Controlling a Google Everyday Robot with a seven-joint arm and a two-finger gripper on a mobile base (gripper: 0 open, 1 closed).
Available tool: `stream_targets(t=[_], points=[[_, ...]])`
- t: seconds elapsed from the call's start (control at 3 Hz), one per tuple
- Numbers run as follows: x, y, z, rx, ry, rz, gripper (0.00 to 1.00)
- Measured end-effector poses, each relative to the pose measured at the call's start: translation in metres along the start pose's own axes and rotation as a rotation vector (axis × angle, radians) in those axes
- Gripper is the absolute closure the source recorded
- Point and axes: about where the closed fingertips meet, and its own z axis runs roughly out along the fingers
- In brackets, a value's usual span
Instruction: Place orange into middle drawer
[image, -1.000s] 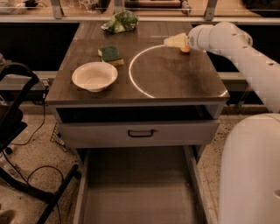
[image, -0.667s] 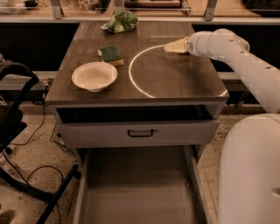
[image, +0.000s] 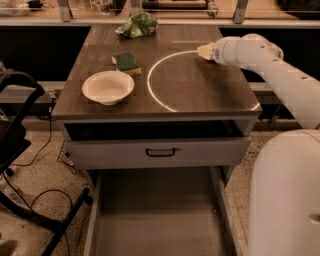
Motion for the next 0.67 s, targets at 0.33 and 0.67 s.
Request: stream_targets(t=[0.33,0.67], points=[[0.0012,0.0021,0.0019,-0.003,0.002,0.000,0.72],[0.0016,0.0052,0.0045,-0.009,0.003,0.001,1.00]])
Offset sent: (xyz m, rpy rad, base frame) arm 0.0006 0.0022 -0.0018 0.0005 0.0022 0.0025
